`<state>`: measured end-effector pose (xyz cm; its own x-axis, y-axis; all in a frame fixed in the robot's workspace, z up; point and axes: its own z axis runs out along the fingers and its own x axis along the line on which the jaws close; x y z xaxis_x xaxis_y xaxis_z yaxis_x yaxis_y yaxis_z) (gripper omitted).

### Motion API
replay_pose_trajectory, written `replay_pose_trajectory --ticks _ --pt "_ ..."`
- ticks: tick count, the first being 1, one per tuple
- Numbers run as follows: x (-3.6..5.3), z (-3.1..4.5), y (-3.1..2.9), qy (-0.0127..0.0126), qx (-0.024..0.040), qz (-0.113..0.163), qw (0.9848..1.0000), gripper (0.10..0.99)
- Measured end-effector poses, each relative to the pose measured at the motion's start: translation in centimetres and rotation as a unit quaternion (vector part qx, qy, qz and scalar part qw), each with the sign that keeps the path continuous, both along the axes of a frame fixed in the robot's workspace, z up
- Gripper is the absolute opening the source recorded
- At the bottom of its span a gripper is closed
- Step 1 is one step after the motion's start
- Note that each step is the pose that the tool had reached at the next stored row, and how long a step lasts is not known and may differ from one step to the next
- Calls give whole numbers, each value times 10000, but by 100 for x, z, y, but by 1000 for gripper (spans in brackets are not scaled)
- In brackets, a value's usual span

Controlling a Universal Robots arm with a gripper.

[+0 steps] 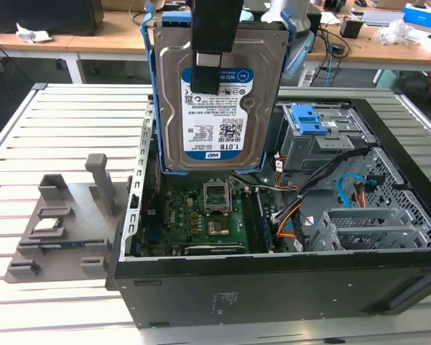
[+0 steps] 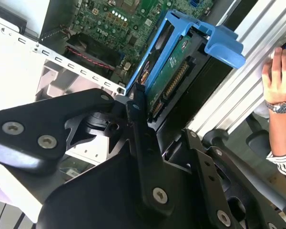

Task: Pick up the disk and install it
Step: 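Pick up the disk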

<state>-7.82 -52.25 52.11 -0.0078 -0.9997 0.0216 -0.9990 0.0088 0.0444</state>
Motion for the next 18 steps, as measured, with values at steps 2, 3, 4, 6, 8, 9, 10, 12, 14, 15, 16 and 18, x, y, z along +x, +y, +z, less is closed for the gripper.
replay_pose_trajectory --ticks 2,3,4,6,8,9,10,12,14,15,16,18 --pt "19 -13 0 0 0 0 10000 361" --pt "32 -21 0 0 0 0 10000 361" --pt "40 -27 0 0 0 0 10000 361" --pt "61 -39 0 1 -1 0 10000 361" --pt "82 -50 0 1 -1 0 10000 361" --pt "90 -55 0 1 -1 0 10000 361" --pt "99 -60 0 1 -1 0 10000 361" --pt "123 -75 0 2 -2 0 10000 361" --pt "144 -87 0 2 -2 0 10000 361" --pt "152 -92 0 2 -2 0 10000 361" --pt "159 -96 0 2 -2 0 10000 361" --pt "182 -109 0 2 -1 0 10000 361"
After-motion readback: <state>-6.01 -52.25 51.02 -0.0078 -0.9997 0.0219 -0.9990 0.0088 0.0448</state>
